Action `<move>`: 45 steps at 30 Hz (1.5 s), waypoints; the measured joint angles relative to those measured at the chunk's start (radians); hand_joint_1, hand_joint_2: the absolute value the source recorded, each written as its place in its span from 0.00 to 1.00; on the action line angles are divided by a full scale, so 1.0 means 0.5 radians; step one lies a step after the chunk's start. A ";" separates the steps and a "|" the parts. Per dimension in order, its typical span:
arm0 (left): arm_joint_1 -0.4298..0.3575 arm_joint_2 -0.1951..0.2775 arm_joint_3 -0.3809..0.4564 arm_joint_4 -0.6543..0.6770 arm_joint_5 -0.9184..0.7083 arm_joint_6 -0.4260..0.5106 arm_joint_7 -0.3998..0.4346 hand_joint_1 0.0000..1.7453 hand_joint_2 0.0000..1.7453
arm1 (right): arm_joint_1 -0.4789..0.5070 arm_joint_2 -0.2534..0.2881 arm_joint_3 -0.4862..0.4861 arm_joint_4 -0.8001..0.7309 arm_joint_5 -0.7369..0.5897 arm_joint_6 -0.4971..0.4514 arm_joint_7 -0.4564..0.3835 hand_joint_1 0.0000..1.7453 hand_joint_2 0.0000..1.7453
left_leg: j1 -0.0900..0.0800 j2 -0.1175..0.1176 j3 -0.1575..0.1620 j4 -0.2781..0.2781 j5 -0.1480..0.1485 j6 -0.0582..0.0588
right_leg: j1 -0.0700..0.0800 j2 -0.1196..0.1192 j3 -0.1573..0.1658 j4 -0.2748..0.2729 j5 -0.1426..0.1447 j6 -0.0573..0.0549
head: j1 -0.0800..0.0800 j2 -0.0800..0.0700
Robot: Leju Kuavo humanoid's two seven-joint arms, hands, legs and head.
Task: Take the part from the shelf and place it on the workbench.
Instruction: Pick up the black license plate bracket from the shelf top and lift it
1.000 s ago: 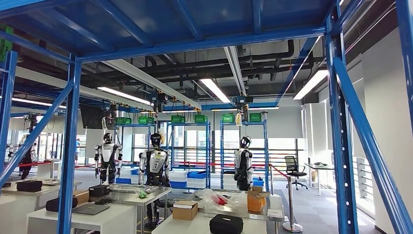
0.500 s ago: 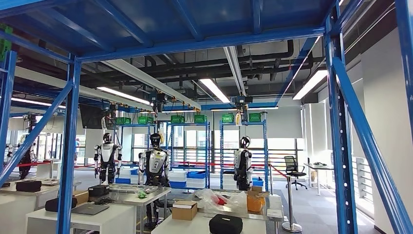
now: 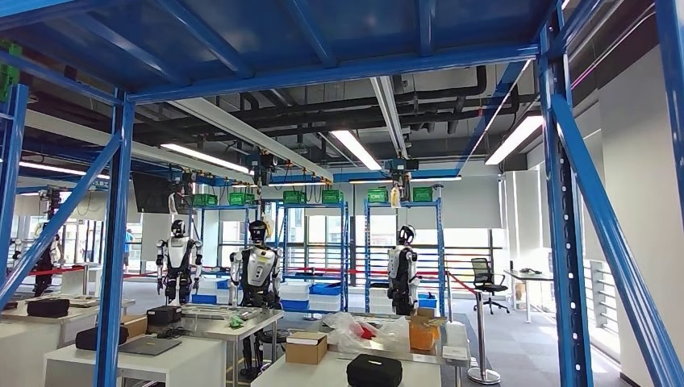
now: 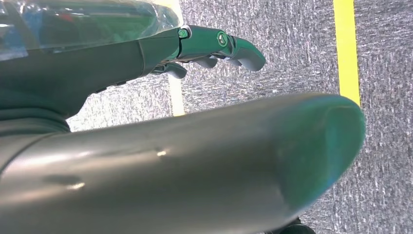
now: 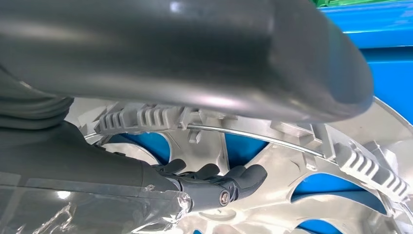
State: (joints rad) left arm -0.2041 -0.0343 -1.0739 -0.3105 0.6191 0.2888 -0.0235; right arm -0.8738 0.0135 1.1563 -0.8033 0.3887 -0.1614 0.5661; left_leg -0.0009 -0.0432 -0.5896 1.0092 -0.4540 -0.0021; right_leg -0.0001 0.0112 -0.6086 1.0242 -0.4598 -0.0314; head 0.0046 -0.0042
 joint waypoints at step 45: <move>0.026 0.016 0.000 0.000 -0.003 0.006 0.036 0.00 0.00 | 0.071 -0.140 -0.053 -0.143 -0.188 0.039 0.236 0.00 1.00 | 0.000 0.000 0.024 0.000 -0.005 0.003 | 0.000 0.000 0.028 -0.007 -0.004 0.005 | -0.002 0.000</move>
State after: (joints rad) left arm -0.1909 -0.0265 -1.0738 -0.3105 0.6176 0.2918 -0.0052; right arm -0.8381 -0.0566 1.1299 -0.8748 0.2950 -0.1417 0.6840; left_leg -0.0010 -0.0432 -0.5775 1.0092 -0.4566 -0.0003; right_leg 0.0000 0.0112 -0.5947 1.0210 -0.4617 -0.0288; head 0.0038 -0.0042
